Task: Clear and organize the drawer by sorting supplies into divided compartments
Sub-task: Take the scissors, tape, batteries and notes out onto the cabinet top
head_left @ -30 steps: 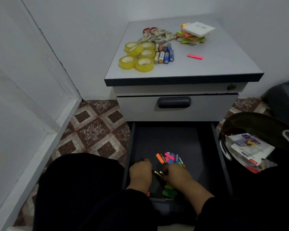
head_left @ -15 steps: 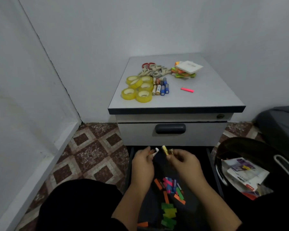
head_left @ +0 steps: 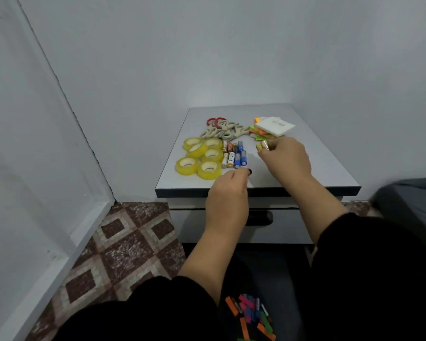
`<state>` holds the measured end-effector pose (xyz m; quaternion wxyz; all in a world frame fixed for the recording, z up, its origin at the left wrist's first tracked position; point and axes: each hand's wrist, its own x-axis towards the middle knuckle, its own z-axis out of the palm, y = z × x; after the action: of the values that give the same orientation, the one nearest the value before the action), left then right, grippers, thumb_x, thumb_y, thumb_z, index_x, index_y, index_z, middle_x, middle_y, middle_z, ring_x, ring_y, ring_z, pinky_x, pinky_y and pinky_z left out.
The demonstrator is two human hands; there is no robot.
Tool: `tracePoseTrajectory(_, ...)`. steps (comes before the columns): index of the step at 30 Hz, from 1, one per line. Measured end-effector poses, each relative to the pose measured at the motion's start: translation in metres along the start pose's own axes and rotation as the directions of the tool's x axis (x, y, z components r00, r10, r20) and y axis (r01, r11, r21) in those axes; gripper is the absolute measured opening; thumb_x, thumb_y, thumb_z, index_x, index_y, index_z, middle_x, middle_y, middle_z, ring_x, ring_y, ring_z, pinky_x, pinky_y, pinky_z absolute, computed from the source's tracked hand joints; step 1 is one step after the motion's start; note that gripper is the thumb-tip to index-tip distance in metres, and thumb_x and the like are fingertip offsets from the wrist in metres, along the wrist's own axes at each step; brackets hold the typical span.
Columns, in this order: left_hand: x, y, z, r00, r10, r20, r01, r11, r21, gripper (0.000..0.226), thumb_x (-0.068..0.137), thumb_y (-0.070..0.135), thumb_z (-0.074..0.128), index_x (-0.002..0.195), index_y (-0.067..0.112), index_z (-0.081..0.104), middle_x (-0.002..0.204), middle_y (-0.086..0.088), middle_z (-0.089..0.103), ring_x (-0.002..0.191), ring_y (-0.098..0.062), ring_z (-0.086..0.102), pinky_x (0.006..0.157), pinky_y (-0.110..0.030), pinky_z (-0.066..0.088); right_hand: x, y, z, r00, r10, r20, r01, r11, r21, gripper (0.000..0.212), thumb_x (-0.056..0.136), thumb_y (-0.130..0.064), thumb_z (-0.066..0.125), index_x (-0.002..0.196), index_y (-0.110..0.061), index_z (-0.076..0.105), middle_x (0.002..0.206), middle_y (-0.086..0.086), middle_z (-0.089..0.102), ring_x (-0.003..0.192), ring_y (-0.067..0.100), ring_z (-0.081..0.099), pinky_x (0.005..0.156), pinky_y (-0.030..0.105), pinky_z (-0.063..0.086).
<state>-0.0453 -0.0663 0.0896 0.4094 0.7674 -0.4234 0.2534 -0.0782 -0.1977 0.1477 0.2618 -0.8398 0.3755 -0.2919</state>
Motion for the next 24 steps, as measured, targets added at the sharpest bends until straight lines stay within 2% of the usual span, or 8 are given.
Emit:
tracePoseTrajectory(2,0.001,-0.001,0.002,1.000,0.024,0.001,-0.024,0.999,0.036,0.017,0.082,-0.003,0.066,0.097,0.006,0.067,0.081,-0.007,0.066,0.071,-0.024,0.062,0.059,-0.038,0.053,0.028,-0.004,0.009,0.999,0.031,0.042,-0.028,0.997,-0.066,0.016,0.087,-0.022,0.056,0.079,-0.008,0.061,0.075,0.007,0.057,0.076,0.027,0.056,0.050,0.024,0.029)
tracePoseTrajectory(7,0.001,-0.003,0.002,0.998,0.068,-0.017,-0.066,0.993,0.098,0.020,0.077,-0.004,0.072,0.093,0.007,0.067,0.071,-0.004,0.062,0.061,-0.021,0.056,0.051,-0.030,0.046,0.059,-0.014,0.028,0.989,0.049,0.141,-0.032,0.992,-0.125,0.010,0.087,-0.015,0.058,0.094,-0.008,0.056,0.098,0.012,0.060,0.084,0.026,0.053,0.060,0.026,0.036)
tracePoseTrajectory(11,0.000,-0.006,0.003,0.997,0.078,-0.030,-0.075,0.994,0.083,0.023,0.078,-0.003,0.072,0.097,0.007,0.068,0.075,-0.003,0.065,0.065,-0.020,0.060,0.055,-0.031,0.050,0.068,-0.022,0.029,0.979,0.027,0.203,0.013,0.982,-0.191,0.025,0.091,-0.025,0.062,0.099,-0.002,0.058,0.101,0.014,0.060,0.099,0.028,0.058,0.071,0.027,0.039)
tracePoseTrajectory(14,0.001,-0.008,0.004,0.997,0.067,-0.032,-0.065,0.996,0.068,0.020,0.079,-0.002,0.071,0.096,0.007,0.068,0.075,-0.004,0.064,0.065,-0.021,0.060,0.055,-0.031,0.050,0.075,-0.022,0.027,0.971,0.066,0.229,-0.017,0.978,-0.206,0.035,0.094,-0.027,0.059,0.070,-0.006,0.045,0.081,0.010,0.054,0.073,0.024,0.053,0.062,0.027,0.040)
tracePoseTrajectory(16,0.001,-0.008,0.004,0.998,0.056,-0.022,-0.055,0.996,0.069,0.020,0.080,-0.002,0.071,0.097,0.007,0.068,0.076,-0.004,0.065,0.066,-0.022,0.060,0.055,-0.031,0.051,0.077,-0.021,0.025,0.972,0.065,0.226,-0.009,0.971,-0.240,0.029,0.095,-0.024,0.058,0.076,-0.003,0.053,0.075,0.009,0.055,0.066,0.022,0.052,0.053,0.026,0.040)
tracePoseTrajectory(17,0.001,-0.008,0.003,0.998,0.052,-0.019,-0.050,0.996,0.072,0.020,0.079,-0.001,0.071,0.097,0.007,0.068,0.077,-0.004,0.065,0.067,-0.022,0.061,0.056,-0.031,0.051,0.078,-0.020,0.023,0.972,0.059,0.230,0.001,0.968,-0.253,0.023,0.095,-0.022,0.058,0.089,0.000,0.061,0.084,0.011,0.060,0.074,0.024,0.057,0.057,0.027,0.044)
tracePoseTrajectory(20,0.001,-0.007,0.002,0.999,0.052,0.000,-0.052,0.996,0.078,0.018,0.080,-0.001,0.071,0.095,0.008,0.067,0.075,-0.004,0.064,0.066,-0.022,0.059,0.055,-0.033,0.051,0.078,-0.012,0.020,0.971,0.055,0.234,-0.022,0.990,-0.138,0.021,0.092,-0.008,0.056,0.109,-0.002,0.067,0.108,0.014,0.065,0.093,0.028,0.061,0.064,0.028,0.049)
tracePoseTrajectory(24,0.000,-0.005,0.004,0.996,0.081,0.044,-0.086,0.988,0.131,0.023,0.071,-0.007,0.073,0.087,0.007,0.065,0.072,-0.005,0.060,0.062,-0.022,0.054,0.049,-0.033,0.047,0.064,0.005,0.011,0.991,-0.037,0.130,0.026,0.996,0.080,0.021,0.093,-0.011,0.053,0.105,-0.011,0.070,0.100,0.008,0.065,0.086,0.021,0.058,0.054,0.019,0.040)
